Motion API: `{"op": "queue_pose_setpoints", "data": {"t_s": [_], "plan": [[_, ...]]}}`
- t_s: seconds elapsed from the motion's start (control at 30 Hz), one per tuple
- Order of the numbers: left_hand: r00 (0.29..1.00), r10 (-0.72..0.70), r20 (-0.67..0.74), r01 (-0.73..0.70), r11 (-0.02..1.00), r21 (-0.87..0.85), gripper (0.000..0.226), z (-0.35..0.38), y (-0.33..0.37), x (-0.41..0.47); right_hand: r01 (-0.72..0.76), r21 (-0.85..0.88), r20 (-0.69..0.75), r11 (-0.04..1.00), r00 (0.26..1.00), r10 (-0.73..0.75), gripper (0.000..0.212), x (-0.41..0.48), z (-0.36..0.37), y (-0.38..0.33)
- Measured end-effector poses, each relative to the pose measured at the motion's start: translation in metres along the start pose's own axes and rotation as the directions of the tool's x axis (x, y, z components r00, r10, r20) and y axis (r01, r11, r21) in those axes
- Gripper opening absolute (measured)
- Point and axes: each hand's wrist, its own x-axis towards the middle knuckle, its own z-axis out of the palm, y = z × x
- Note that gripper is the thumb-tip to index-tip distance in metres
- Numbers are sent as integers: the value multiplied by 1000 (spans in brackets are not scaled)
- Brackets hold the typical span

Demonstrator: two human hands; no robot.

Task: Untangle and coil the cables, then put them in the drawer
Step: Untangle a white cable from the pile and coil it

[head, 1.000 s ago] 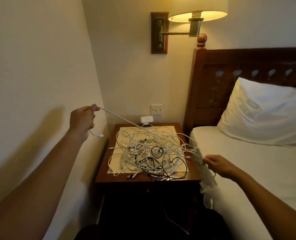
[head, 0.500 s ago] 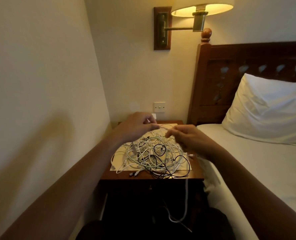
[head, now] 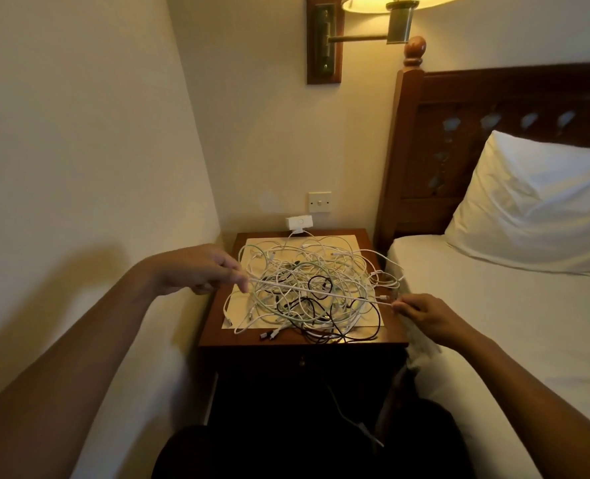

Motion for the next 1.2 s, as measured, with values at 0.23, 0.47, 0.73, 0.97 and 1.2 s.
{"op": "queue_pose_setpoints", "data": {"t_s": [0.23,0.47,0.73,0.97,1.2], "plan": [[928,57,-368,-258,811,-525,60,-14,-36,-6,-154,-232,13,961,987,161,23,-16,14,53],[961,181,-210,-228,948,-225,34,49,28,14,100,-105,201,989,976,-77,68,-11,13,-73],[941,166,-296,-320,721,-614,38,51,39,18,377,90,-111,922,924,-366,26,2,53,-128],[855,123,-503,-508,388,-769,28,48,32,19,348,-58,79,936,936,-344,24,-25,95,-127],[852,252,-460,-355,923,-151,25,68,17,26,571,-85,58,816,821,-568,27,-66,40,-228]]}}
